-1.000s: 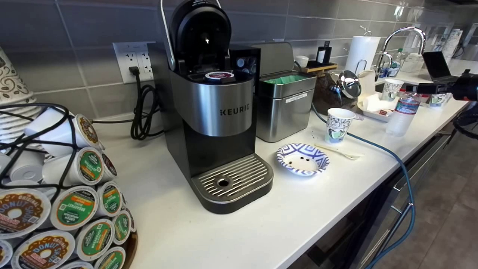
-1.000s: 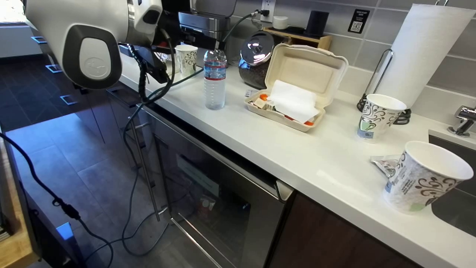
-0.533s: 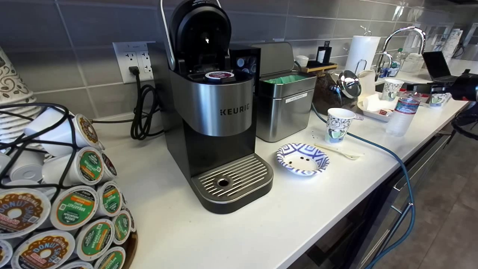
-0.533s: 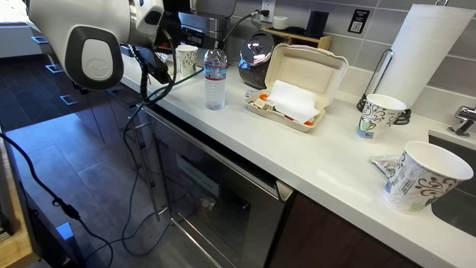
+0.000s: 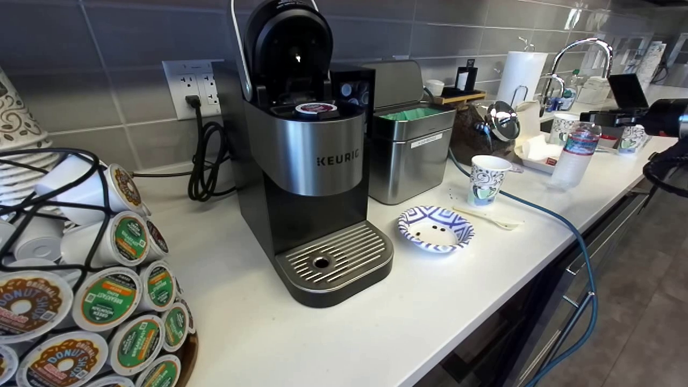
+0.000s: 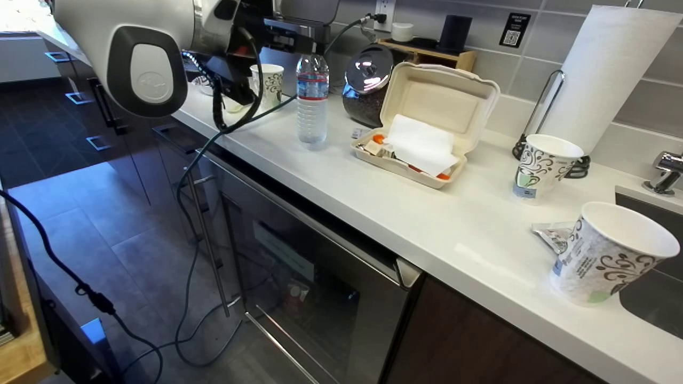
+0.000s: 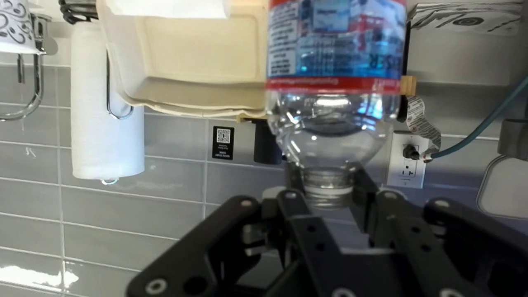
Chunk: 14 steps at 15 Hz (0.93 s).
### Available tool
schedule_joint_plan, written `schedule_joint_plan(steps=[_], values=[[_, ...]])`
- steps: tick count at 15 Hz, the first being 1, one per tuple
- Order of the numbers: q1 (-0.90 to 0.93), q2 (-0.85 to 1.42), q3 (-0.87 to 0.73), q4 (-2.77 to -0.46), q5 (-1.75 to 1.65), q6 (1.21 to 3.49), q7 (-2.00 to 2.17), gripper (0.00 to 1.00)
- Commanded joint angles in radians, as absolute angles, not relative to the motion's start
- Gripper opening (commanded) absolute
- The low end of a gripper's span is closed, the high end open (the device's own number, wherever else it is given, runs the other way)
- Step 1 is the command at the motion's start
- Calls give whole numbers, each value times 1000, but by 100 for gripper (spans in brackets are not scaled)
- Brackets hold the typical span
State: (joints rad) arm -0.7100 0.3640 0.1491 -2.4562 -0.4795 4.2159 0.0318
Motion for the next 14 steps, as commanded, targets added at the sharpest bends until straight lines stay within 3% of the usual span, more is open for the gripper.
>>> schedule_joint_plan(steps=[1, 14], values=[[-715, 351, 201, -2416, -467, 4230, -9, 8], [-627, 448, 237, -2388, -466, 4232, -262, 8]])
